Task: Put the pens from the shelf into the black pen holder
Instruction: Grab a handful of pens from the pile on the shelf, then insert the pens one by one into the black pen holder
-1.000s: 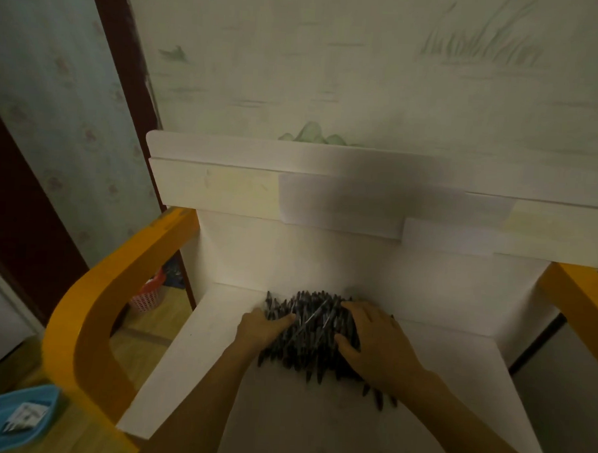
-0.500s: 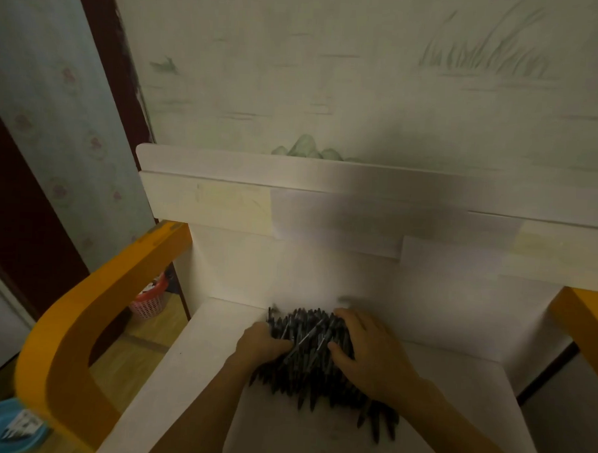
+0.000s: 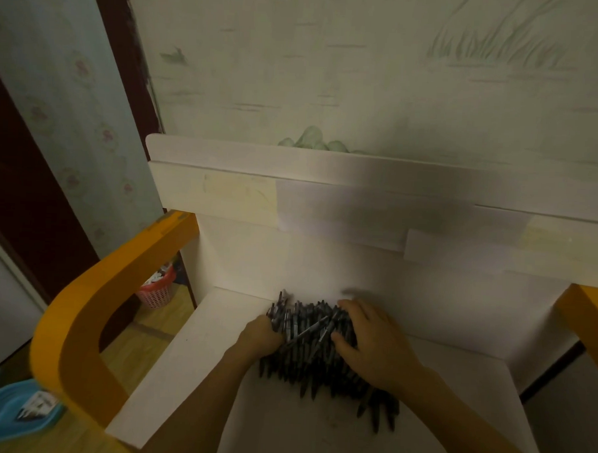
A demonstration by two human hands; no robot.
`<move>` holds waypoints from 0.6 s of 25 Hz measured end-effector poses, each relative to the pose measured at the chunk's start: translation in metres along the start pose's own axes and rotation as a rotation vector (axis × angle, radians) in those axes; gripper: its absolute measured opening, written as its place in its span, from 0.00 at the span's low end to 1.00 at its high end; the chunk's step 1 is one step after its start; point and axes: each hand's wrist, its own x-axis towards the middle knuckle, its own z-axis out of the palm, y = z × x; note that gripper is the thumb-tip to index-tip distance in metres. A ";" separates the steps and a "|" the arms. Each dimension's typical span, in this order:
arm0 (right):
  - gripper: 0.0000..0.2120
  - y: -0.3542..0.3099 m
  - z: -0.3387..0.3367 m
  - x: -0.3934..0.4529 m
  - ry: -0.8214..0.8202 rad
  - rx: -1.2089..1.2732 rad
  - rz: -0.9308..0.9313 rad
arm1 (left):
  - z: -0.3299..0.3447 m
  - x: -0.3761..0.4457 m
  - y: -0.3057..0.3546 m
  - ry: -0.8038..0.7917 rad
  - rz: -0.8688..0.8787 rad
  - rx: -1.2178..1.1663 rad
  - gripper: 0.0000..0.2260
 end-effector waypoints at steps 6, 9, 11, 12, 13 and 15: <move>0.29 -0.014 -0.010 -0.009 0.027 0.003 -0.007 | -0.027 -0.021 0.008 0.073 0.037 -0.355 0.03; 0.29 -0.024 -0.023 -0.018 0.075 0.018 -0.018 | -0.042 -0.043 0.022 0.038 0.096 -0.545 0.02; 0.30 -0.031 -0.040 -0.027 0.127 0.017 -0.021 | -0.049 -0.058 0.032 -0.007 0.134 -0.625 0.02; 0.29 -0.034 -0.049 -0.032 0.165 0.020 -0.020 | -0.051 -0.065 0.037 -0.033 0.157 -0.661 0.04; 0.29 -0.036 -0.059 -0.039 0.204 0.027 -0.012 | -0.053 -0.073 0.043 -0.068 0.182 -0.703 0.06; 0.29 -0.037 -0.080 -0.055 0.270 0.034 0.018 | -0.054 -0.088 0.059 -0.168 0.234 -0.800 0.09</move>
